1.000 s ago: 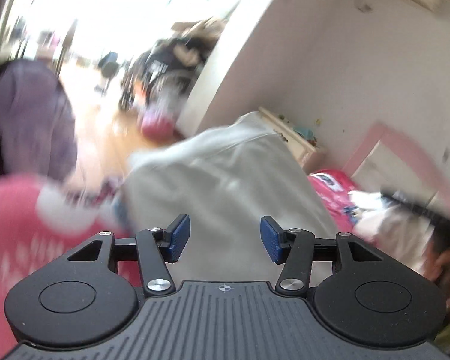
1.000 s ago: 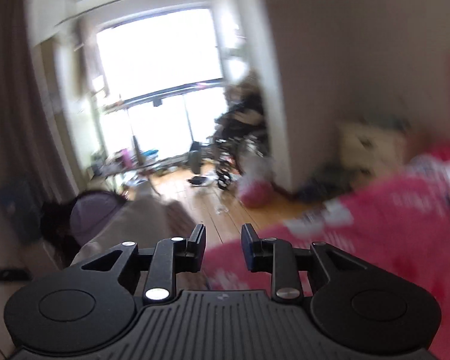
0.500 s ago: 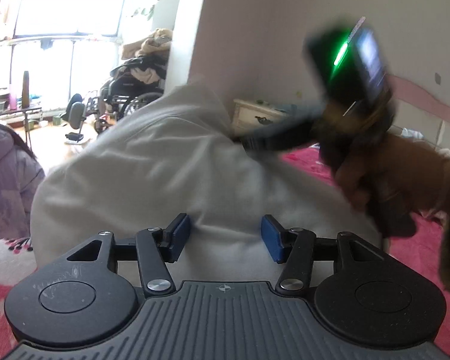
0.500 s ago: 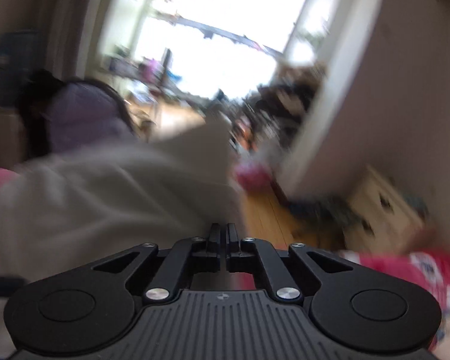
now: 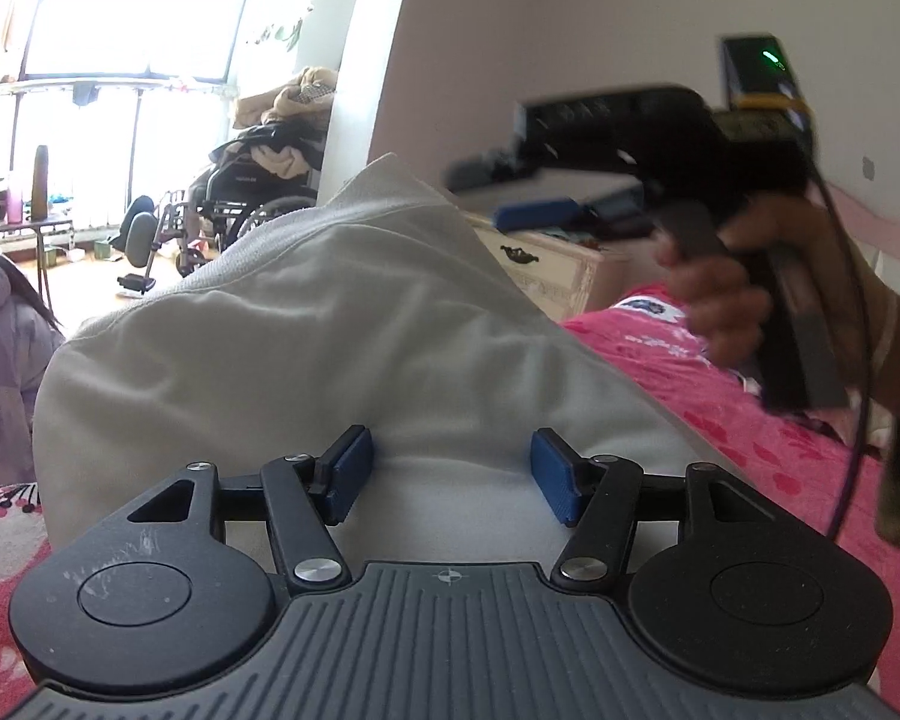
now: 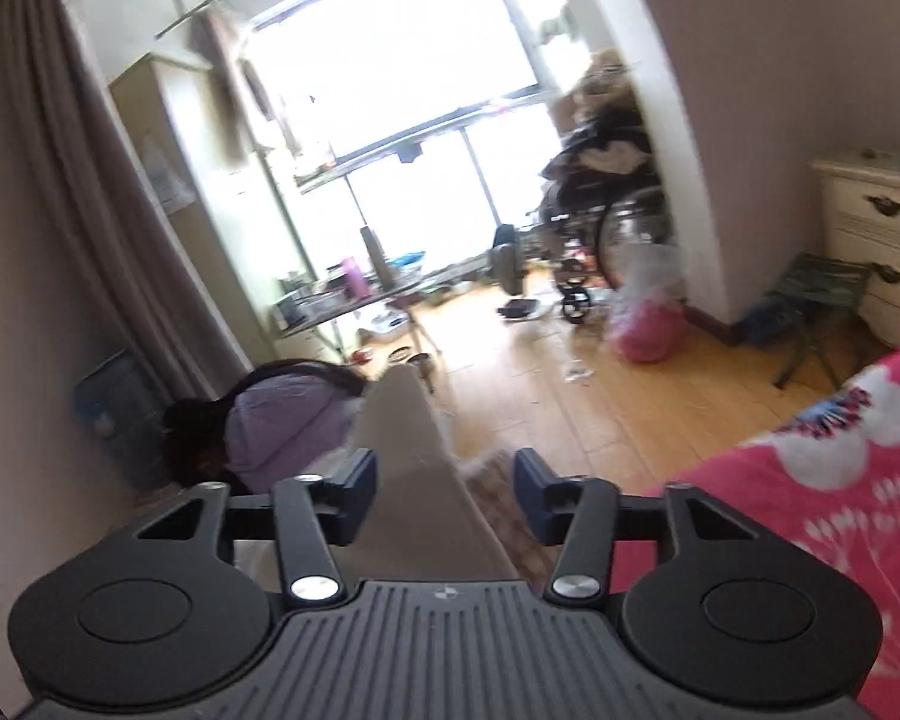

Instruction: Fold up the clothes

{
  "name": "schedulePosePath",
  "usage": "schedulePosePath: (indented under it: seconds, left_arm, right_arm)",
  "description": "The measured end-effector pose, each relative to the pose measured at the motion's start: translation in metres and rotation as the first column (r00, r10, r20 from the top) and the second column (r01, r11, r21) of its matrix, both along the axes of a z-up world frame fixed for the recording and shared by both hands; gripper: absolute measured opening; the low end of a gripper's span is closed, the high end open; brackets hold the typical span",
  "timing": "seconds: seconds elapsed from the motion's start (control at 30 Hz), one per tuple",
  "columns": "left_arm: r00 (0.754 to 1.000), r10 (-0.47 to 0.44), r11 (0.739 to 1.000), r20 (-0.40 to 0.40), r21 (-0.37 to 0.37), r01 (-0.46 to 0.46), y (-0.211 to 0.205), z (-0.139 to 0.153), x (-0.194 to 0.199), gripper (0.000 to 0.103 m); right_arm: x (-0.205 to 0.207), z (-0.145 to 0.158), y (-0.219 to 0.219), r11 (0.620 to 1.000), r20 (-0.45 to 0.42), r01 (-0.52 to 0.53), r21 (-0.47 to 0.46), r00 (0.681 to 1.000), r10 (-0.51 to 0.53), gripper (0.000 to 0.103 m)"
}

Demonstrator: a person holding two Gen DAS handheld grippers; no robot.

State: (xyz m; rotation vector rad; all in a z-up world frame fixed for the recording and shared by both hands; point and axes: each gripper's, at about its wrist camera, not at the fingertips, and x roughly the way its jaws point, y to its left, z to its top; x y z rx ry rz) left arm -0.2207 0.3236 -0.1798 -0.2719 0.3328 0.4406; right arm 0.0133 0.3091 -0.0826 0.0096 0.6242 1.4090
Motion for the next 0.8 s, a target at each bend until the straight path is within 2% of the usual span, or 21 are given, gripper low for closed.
schedulePosePath:
  seconds: [0.1, 0.2, 0.3, 0.37, 0.4, 0.53, 0.67, 0.77, 0.8]
  left_arm:
    - [1.000, 0.006, 1.000, 0.003, -0.001, -0.006, -0.001, -0.002, 0.000, 0.060]
    - [1.000, 0.010, 1.000, 0.008, 0.009, -0.010, -0.002, -0.004, -0.002, 0.060]
    - [1.000, 0.012, 0.999, 0.023, 0.030, -0.012, -0.005, -0.008, -0.005, 0.060]
    - [0.999, 0.018, 1.000, 0.033, 0.024, -0.019, -0.005, -0.010, -0.008, 0.060]
    - [0.999, 0.020, 1.000, 0.038, 0.017, -0.020, -0.004, -0.010, -0.008, 0.060]
    - [0.999, 0.033, 0.999, 0.042, 0.007, -0.034, -0.005, -0.006, -0.004, 0.060]
    - [0.999, 0.030, 0.999, 0.031, 0.014, -0.031, -0.005, 0.002, 0.003, 0.060]
    - [0.999, 0.037, 0.999, 0.030, 0.004, -0.037, -0.004, 0.000, 0.006, 0.060]
    - [0.999, 0.041, 0.999, 0.029, 0.001, -0.041, -0.005, 0.000, 0.006, 0.060]
  right_arm:
    - [0.008, 0.002, 0.031, 0.999, 0.019, -0.040, -0.038, 0.999, 0.040, 0.063]
    - [0.006, -0.002, 0.059, 0.991, 0.037, -0.091, -0.101, 0.995, 0.095, 0.063]
    - [-0.021, -0.011, 0.072, 0.971, 0.091, -0.158, -0.179, 0.980, 0.176, 0.045]
    - [-0.058, -0.004, 0.075, 0.966, 0.174, -0.172, -0.193, 0.963, 0.206, 0.028]
    - [-0.068, -0.002, 0.073, 0.965, 0.201, -0.176, -0.197, 0.956, 0.215, 0.024]
    - [-0.081, 0.021, 0.062, 0.984, 0.281, -0.122, -0.131, 0.947, 0.155, 0.017]
    - [-0.067, 0.049, 0.052, 0.997, 0.287, -0.063, -0.052, 0.955, 0.075, 0.016]
    - [-0.064, 0.030, 0.068, 0.991, 0.344, -0.011, -0.132, 0.937, 0.056, 0.017]
    - [-0.062, 0.021, 0.073, 0.989, 0.361, 0.013, -0.150, 0.932, 0.043, 0.021]
